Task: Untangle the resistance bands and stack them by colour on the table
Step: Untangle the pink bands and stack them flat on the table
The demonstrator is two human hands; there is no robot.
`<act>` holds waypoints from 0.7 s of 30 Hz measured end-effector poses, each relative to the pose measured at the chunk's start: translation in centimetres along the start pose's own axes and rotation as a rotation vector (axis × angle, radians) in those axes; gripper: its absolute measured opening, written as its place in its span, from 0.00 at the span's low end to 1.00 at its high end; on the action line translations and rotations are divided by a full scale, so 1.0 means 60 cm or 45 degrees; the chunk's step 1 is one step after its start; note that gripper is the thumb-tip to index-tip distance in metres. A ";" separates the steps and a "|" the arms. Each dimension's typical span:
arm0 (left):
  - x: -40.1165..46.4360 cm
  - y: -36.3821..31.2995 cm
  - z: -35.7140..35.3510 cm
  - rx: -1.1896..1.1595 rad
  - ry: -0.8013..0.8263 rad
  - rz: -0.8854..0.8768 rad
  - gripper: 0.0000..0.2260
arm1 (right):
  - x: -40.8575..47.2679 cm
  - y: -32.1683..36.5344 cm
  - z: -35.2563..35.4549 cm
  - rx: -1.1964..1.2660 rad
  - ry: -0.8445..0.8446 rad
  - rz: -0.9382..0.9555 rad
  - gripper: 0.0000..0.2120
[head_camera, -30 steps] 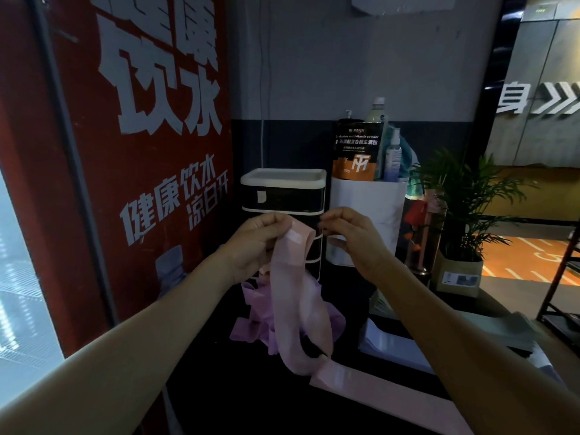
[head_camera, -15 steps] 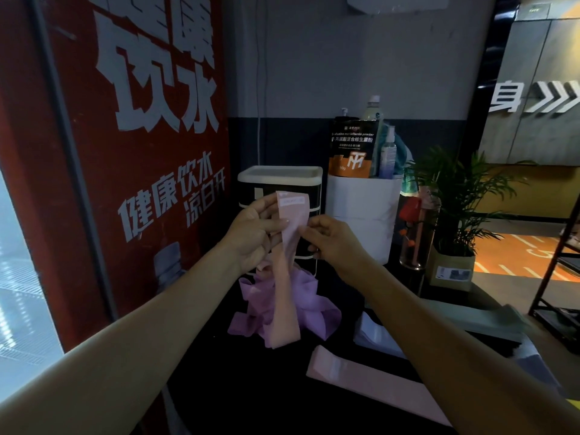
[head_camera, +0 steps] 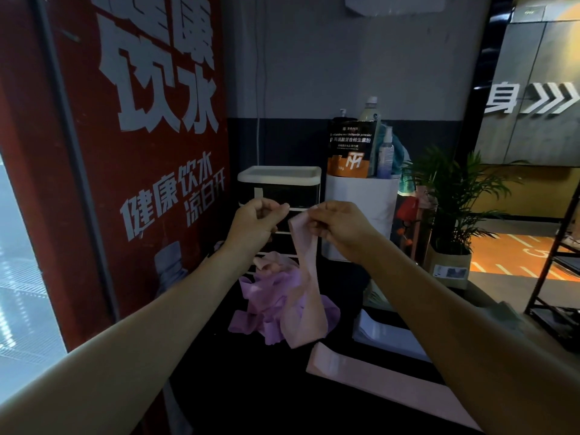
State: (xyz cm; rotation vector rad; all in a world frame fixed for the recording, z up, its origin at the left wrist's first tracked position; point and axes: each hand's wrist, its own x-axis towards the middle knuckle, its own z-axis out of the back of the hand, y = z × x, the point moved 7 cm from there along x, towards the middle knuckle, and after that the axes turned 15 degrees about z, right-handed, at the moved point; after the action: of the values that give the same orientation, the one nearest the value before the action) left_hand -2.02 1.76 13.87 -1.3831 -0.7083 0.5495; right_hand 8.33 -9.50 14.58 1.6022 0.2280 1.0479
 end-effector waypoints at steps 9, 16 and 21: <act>-0.020 -0.003 -0.033 0.192 0.076 0.220 0.19 | -0.010 0.024 0.016 -0.129 -0.111 0.159 0.07; -0.011 -0.002 -0.034 -0.200 0.144 0.401 0.03 | -0.024 0.027 0.001 -0.258 0.137 0.182 0.05; -0.002 -0.018 -0.028 0.066 0.199 0.298 0.05 | -0.012 0.034 0.050 -0.382 -0.120 0.252 0.07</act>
State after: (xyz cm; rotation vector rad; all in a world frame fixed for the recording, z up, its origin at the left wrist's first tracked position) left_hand -0.94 0.42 14.87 -1.4523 -0.4066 0.6311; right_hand 9.30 -12.72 16.09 1.4153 -0.1493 1.0963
